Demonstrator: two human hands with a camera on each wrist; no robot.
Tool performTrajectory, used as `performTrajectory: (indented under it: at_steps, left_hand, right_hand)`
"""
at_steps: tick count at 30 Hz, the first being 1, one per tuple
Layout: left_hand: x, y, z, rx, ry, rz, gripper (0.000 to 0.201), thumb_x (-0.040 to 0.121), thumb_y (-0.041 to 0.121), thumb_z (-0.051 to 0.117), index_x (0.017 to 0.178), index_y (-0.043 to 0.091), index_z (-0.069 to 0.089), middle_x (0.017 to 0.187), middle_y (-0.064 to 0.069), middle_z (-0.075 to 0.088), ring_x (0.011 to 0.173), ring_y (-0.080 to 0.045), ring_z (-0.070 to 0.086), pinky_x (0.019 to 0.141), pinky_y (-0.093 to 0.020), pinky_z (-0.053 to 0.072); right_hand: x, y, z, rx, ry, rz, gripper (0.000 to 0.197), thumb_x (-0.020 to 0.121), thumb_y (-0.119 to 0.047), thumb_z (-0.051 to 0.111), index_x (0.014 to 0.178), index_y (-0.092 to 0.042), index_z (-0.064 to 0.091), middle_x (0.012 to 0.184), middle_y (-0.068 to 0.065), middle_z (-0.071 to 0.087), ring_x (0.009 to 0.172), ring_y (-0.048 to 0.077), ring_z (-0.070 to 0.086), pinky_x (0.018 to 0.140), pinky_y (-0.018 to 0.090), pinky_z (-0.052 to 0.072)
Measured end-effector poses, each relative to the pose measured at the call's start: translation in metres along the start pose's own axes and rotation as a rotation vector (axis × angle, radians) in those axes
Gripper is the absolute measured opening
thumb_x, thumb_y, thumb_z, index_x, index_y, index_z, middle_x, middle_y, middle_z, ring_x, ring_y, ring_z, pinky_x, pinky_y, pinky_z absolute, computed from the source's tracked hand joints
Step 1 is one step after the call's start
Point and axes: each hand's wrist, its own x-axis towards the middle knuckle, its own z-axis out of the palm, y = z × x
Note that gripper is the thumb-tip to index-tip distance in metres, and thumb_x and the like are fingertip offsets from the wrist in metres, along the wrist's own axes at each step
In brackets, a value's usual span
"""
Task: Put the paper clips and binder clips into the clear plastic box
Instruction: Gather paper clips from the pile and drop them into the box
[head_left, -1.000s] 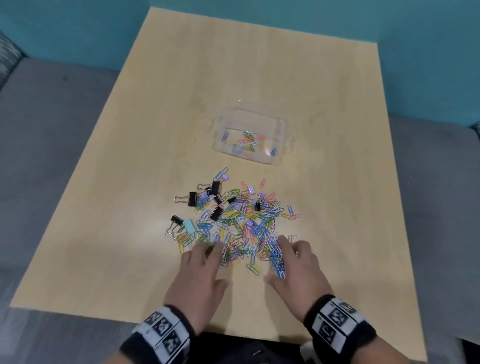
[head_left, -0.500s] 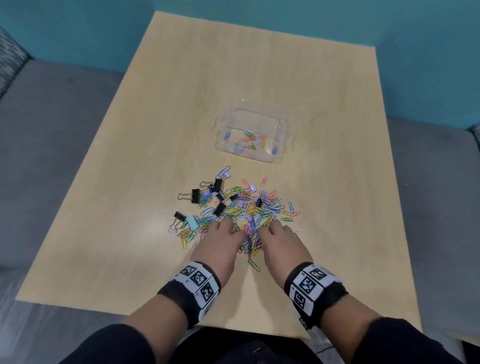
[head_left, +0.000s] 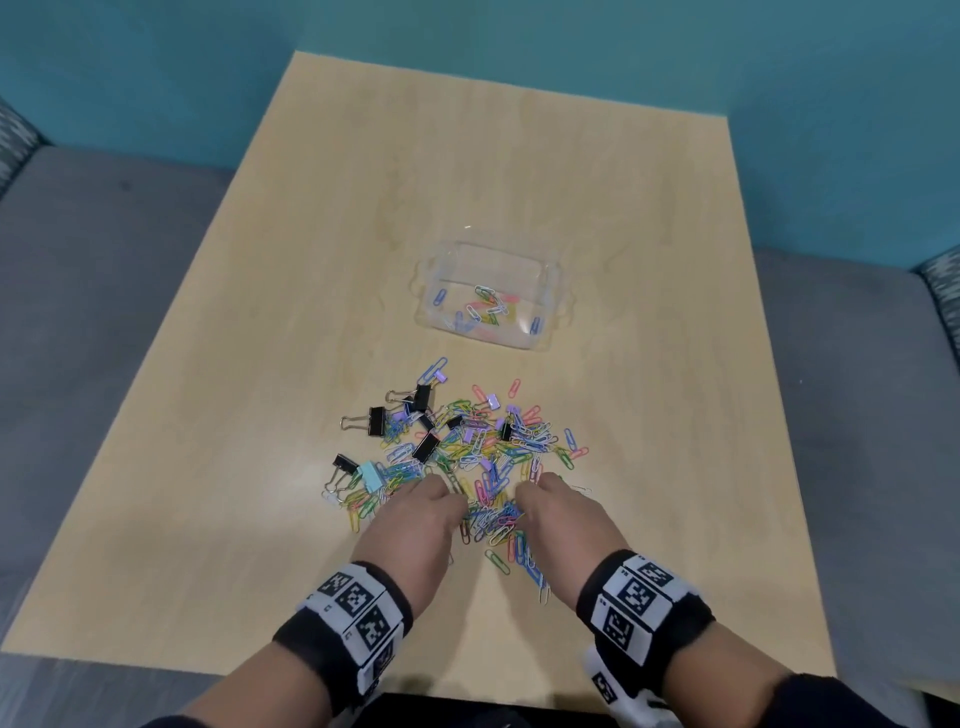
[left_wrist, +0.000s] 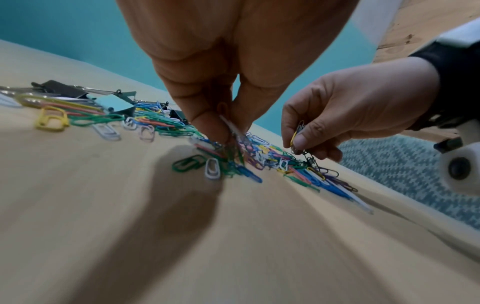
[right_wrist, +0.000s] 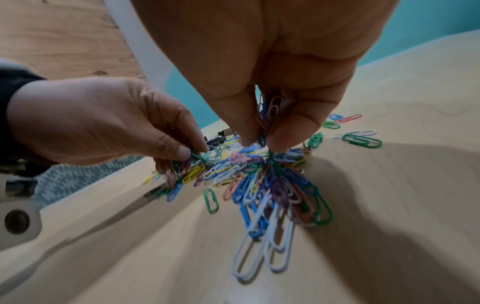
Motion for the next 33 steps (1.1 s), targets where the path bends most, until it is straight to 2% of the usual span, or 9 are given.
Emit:
performTrajectory:
  at_steps: [3, 5, 8, 12, 19, 25, 26, 30, 33]
  left_hand:
    - [0.001, -0.003, -0.002, -0.047, -0.001, -0.056, 0.024, 0.068, -0.004, 0.061, 0.080, 0.018, 0.062, 0.075, 0.004, 0.048, 0.066, -0.018, 0.050, 0.052, -0.032, 0.043]
    - [0.002, -0.004, -0.007, -0.157, 0.009, -0.123, 0.019, 0.078, 0.003, 0.059, 0.084, 0.019, 0.066, 0.080, 0.005, 0.053, 0.073, -0.017, 0.056, 0.061, -0.032, 0.046]
    - [0.004, -0.007, -0.019, -0.441, -0.008, -0.252, 0.019, 0.082, 0.010, 0.059, 0.085, 0.026, 0.069, 0.083, 0.008, 0.062, 0.076, -0.011, 0.059, 0.071, -0.029, 0.049]
    - [0.020, -0.007, -0.051, -0.998, 0.002, -0.482, 0.025, 0.079, -0.006, 0.062, 0.074, 0.017, 0.071, 0.062, -0.005, 0.066, 0.053, -0.020, 0.058, 0.054, -0.031, 0.051]
    - [0.123, -0.021, -0.121, -1.261, 0.219, -0.502, 0.017, 0.079, -0.012, 0.063, 0.078, 0.005, 0.066, 0.066, -0.009, 0.063, 0.053, -0.017, 0.058, 0.049, -0.022, 0.053]
    - [0.200, -0.015, -0.140, -1.061, 0.308, -0.445, 0.018, 0.080, -0.006, 0.063, 0.071, 0.009, 0.064, 0.071, -0.012, 0.062, 0.056, -0.019, 0.060, 0.058, -0.026, 0.058]
    - [0.204, -0.012, -0.139, -1.043, 0.298, -0.423, 0.017, 0.081, -0.005, 0.063, 0.073, 0.010, 0.065, 0.073, -0.009, 0.062, 0.057, -0.018, 0.060, 0.061, -0.027, 0.058]
    - [0.193, -0.015, -0.137, -0.989, 0.316, -0.382, 0.019, 0.085, -0.002, 0.058, 0.096, 0.011, 0.067, 0.089, -0.003, 0.057, 0.075, -0.016, 0.058, 0.071, -0.031, 0.059]
    - [0.150, -0.024, -0.131, -0.843, 0.307, -0.358, 0.020, 0.086, 0.006, 0.059, 0.101, 0.016, 0.067, 0.093, 0.000, 0.063, 0.079, -0.019, 0.062, 0.076, -0.034, 0.056]
  right_hand:
    - [0.002, 0.003, -0.010, 0.130, -0.034, 0.022, 0.006, 0.092, -0.016, 0.047, 0.087, -0.014, 0.050, 0.087, -0.001, 0.045, 0.074, 0.024, 0.049, 0.061, 0.033, 0.034]
    - [0.001, 0.008, -0.017, 0.234, -0.075, 0.034, 0.006, 0.092, -0.021, 0.050, 0.090, -0.019, 0.056, 0.089, -0.004, 0.050, 0.079, 0.019, 0.051, 0.064, 0.031, 0.035]
    - [0.000, 0.014, -0.029, 0.471, -0.144, 0.097, 0.007, 0.087, -0.022, 0.057, 0.081, -0.026, 0.057, 0.076, -0.008, 0.057, 0.061, 0.015, 0.056, 0.059, 0.028, 0.045]
    - [0.009, 0.018, -0.059, 0.866, -0.210, 0.164, 0.008, 0.087, -0.008, 0.060, 0.080, -0.013, 0.060, 0.058, 0.007, 0.057, 0.043, 0.013, 0.055, 0.041, 0.019, 0.041]
    - [0.098, 0.023, -0.128, 1.175, 0.054, 0.154, 0.017, 0.086, 0.005, 0.059, 0.074, -0.007, 0.058, 0.065, 0.017, 0.055, 0.048, 0.020, 0.052, 0.046, 0.028, 0.049]
    - [0.163, 0.002, -0.157, 1.030, 0.217, 0.198, 0.011, 0.088, -0.001, 0.061, 0.079, -0.008, 0.058, 0.067, 0.012, 0.057, 0.047, 0.021, 0.058, 0.057, 0.039, 0.059]
    - [0.168, 0.000, -0.159, 1.011, 0.195, 0.192, 0.004, 0.088, -0.006, 0.062, 0.088, -0.010, 0.060, 0.072, 0.011, 0.060, 0.053, 0.025, 0.064, 0.064, 0.042, 0.060]
    - [0.163, 0.020, -0.160, 0.681, 0.217, 0.168, 0.035, 0.090, -0.025, 0.057, 0.123, -0.014, 0.056, 0.103, 0.010, 0.065, 0.090, 0.033, 0.067, 0.083, 0.047, 0.055]
    - [0.128, 0.050, -0.142, 0.353, 0.259, 0.120, 0.038, 0.092, -0.024, 0.051, 0.129, -0.013, 0.054, 0.119, 0.011, 0.061, 0.107, 0.028, 0.059, 0.093, 0.035, 0.046]
